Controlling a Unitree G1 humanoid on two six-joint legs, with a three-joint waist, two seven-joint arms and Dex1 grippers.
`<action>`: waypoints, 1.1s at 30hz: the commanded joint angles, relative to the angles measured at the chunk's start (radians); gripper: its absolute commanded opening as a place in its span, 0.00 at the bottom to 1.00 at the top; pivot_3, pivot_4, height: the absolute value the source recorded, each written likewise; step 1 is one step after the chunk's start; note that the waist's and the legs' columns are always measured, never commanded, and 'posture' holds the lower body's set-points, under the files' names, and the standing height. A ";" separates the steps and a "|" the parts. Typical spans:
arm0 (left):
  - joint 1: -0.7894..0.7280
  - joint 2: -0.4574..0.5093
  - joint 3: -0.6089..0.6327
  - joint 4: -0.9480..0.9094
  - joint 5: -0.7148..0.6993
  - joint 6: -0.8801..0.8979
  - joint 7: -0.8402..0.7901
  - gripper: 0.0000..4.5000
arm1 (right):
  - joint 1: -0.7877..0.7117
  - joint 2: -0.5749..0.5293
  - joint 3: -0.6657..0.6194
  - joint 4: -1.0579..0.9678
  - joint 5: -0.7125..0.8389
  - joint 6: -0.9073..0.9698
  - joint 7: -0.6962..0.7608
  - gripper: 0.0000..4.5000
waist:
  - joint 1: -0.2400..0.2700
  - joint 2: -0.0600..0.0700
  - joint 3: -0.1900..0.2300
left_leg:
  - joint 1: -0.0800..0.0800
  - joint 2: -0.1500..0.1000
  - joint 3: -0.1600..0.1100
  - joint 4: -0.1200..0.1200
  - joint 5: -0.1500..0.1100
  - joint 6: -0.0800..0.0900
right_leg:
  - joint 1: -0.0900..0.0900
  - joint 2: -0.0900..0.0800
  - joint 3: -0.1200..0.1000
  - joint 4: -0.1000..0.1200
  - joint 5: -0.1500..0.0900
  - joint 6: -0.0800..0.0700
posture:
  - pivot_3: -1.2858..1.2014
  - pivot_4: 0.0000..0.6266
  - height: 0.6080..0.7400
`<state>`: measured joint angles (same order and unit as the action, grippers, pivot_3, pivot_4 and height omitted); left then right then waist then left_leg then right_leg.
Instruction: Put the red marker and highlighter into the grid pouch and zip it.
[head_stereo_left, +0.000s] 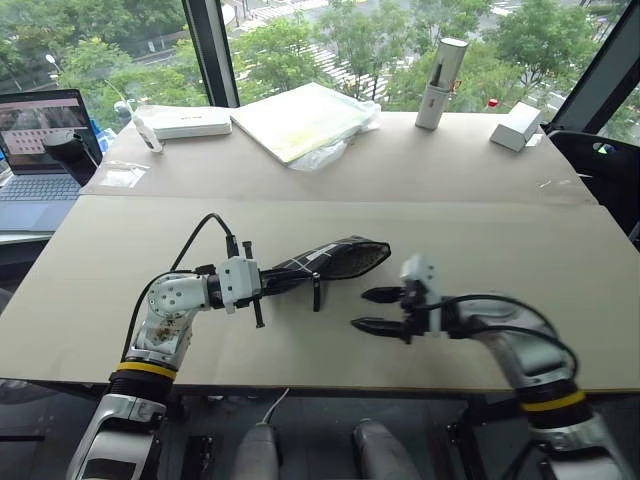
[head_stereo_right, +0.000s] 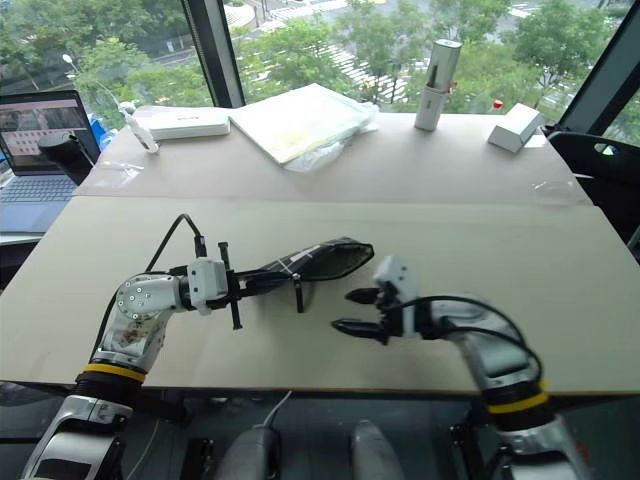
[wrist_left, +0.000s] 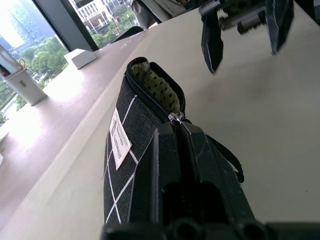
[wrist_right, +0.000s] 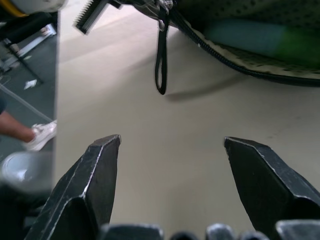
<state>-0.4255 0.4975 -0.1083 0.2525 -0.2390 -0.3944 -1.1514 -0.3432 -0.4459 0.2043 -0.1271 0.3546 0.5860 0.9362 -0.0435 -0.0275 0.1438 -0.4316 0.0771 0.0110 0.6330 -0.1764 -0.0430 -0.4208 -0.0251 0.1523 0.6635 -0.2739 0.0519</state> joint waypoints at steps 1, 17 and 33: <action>-0.011 0.003 0.010 -0.016 -0.016 -0.010 -0.004 0.00 | -0.060 0.055 0.001 -0.058 0.000 0.047 -0.088 0.82 | 0.006 0.000 0.000 | 0.000 0.000 0.000 0.001 0.000 0.000 | 0.000 0.000 0.000 -0.001 0.000 0.000 | 0.52 0.24 1.00; -0.012 -0.007 0.005 -0.012 -0.011 -0.017 -0.005 0.00 | -0.137 0.113 0.036 -0.027 0.017 0.088 -0.124 0.45 | 0.010 -0.001 0.000 | -0.002 0.000 -0.002 0.002 0.000 0.000 | 0.001 -0.001 -0.001 -0.001 0.000 0.000 | 0.52 0.24 1.00; -0.019 -0.005 0.013 -0.002 -0.007 -0.020 -0.002 0.00 | -0.114 -0.019 -0.021 -0.024 0.019 0.095 -0.087 0.01 | 0.008 -0.001 0.000 | -0.002 0.000 -0.002 0.002 0.000 0.000 | 0.001 -0.001 -0.001 -0.001 0.000 0.000 | 0.52 0.24 1.00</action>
<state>-0.4258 0.4880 -0.1109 0.2557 -0.2362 -0.3948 -1.1604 -0.4576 -0.4267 0.2438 -0.1502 0.3779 0.6835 0.8532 -0.0354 -0.0283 0.1440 -0.4341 0.0766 0.0087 0.6354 -0.1763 -0.0431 -0.4197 -0.0257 0.1508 0.6627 -0.2741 0.0523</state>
